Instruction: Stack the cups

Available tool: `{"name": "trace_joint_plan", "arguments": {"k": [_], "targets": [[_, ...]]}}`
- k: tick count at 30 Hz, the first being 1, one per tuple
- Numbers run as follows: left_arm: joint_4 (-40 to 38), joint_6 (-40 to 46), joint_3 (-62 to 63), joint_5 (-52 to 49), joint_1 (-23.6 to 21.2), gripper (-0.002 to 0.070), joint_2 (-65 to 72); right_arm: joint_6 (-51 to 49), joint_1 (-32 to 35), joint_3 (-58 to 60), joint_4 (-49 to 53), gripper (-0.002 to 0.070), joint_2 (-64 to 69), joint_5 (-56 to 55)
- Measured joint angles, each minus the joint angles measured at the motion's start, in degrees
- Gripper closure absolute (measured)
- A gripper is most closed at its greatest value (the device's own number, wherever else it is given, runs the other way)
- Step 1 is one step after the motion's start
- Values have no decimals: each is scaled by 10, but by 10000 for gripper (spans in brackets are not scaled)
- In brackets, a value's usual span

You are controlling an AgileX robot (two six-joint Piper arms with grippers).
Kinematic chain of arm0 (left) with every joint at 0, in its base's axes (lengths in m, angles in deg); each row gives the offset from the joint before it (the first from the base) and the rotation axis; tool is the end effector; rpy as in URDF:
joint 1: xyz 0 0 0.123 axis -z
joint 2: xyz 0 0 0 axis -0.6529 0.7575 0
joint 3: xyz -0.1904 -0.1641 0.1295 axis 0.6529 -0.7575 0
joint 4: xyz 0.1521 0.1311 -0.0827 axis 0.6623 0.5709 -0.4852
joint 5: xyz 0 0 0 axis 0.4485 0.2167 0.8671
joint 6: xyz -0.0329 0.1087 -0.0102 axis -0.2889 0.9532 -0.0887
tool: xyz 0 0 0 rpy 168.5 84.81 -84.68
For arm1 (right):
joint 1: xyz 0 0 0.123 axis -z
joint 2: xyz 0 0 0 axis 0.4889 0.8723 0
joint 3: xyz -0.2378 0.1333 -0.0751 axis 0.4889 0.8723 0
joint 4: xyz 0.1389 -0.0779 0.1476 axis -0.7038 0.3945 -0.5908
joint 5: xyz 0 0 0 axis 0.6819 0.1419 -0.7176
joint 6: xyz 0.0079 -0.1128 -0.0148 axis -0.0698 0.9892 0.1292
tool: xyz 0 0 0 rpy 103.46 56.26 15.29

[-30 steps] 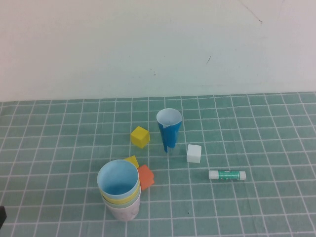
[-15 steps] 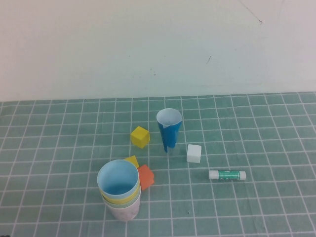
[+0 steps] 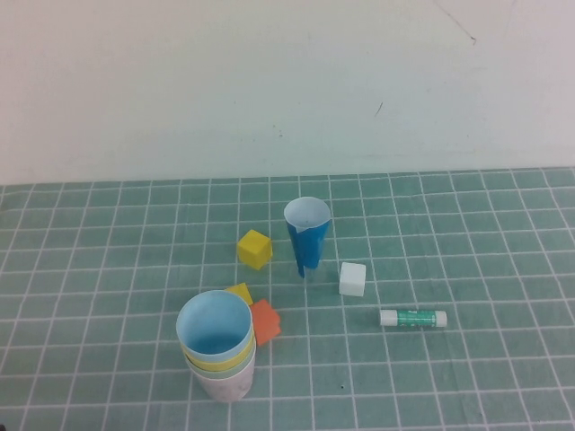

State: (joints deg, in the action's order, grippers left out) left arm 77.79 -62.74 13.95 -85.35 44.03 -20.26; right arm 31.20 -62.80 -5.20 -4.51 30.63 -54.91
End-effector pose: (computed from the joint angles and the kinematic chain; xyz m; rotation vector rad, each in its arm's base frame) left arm 0.0425 -0.0054 0.1754 -0.0199 1.8070 -0.1363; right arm 0.0510 0.0059 0.2688 -0.3980 1.4618 0.1835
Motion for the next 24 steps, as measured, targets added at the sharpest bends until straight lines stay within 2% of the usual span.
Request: {"name": "trace_joint_plan", "arguments": {"k": [24], "targets": [[-5, 20, 0, -1, 0, 676, 0, -1, 0, 0, 1, 678, 3, 4]]}}
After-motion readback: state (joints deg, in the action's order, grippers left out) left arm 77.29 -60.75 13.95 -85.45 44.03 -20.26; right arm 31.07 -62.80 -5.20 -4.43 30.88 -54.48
